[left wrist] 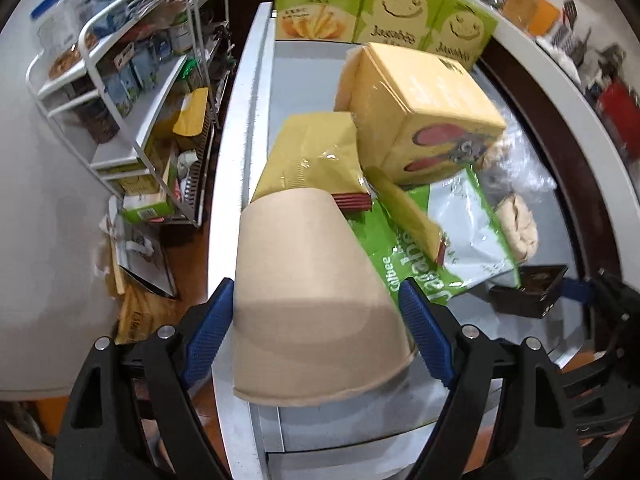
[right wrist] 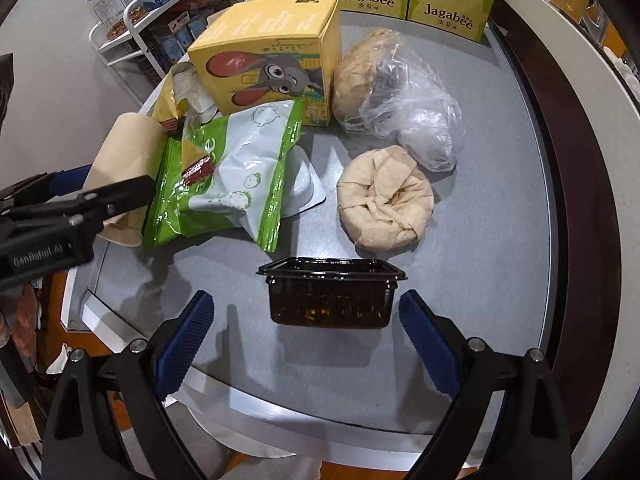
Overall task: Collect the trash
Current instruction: 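Grasp the dark plastic container with the right tool while the left tool grasps the tan paper cup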
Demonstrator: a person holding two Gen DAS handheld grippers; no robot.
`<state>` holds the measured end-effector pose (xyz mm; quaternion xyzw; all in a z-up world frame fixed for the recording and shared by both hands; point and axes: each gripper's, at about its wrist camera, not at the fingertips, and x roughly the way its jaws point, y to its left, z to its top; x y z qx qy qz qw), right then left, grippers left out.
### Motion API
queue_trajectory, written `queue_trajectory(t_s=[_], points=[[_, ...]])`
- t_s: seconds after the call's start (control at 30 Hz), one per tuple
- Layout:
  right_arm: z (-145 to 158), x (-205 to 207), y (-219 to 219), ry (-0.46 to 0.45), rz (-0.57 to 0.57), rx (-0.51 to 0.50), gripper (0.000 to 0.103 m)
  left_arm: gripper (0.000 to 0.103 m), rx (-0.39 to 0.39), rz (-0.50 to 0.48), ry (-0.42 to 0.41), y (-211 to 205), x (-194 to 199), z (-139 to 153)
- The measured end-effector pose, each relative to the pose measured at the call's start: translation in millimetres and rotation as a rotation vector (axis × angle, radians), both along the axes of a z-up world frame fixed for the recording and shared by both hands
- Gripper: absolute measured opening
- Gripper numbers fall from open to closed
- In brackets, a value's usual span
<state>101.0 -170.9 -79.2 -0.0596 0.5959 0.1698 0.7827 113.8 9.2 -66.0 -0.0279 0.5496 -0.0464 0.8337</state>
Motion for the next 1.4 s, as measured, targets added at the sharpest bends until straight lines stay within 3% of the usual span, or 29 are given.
queue_trajectory(t_s=[0.3,0.4,0.77,0.9,1.07,1.4], points=[[-7.3,2.7,0.1,0.006,-0.001,-0.012,0.092,0.083,0.019,-0.091,-0.027,-15.2,-5.8,-1.7],[-8.6,1.9,-2.3,0.01,-0.009,-0.012,0.092,0.083,-0.01,-0.118,0.011,-17.7,-5.8,-7.9],[-7.9,0.8,-8.9,-0.002,-0.07,0.001,0.092,0.084,0.021,-0.068,0.023,-19.7,-2.6,-12.6],[0.1,0.5,-20.2,-0.009,-0.094,0.078,0.092,0.084,0.001,-0.058,0.031,-16.6,-4.2,-13.2],[0.5,2.7,-24.3,-0.005,-0.106,0.08,0.092,0.084,0.033,-0.062,0.018,-18.7,-3.9,-11.6],[5.4,0.1,-35.3,-0.015,-0.142,0.104,0.088,0.084,-0.042,-0.007,0.026,-8.2,-1.6,-10.4]])
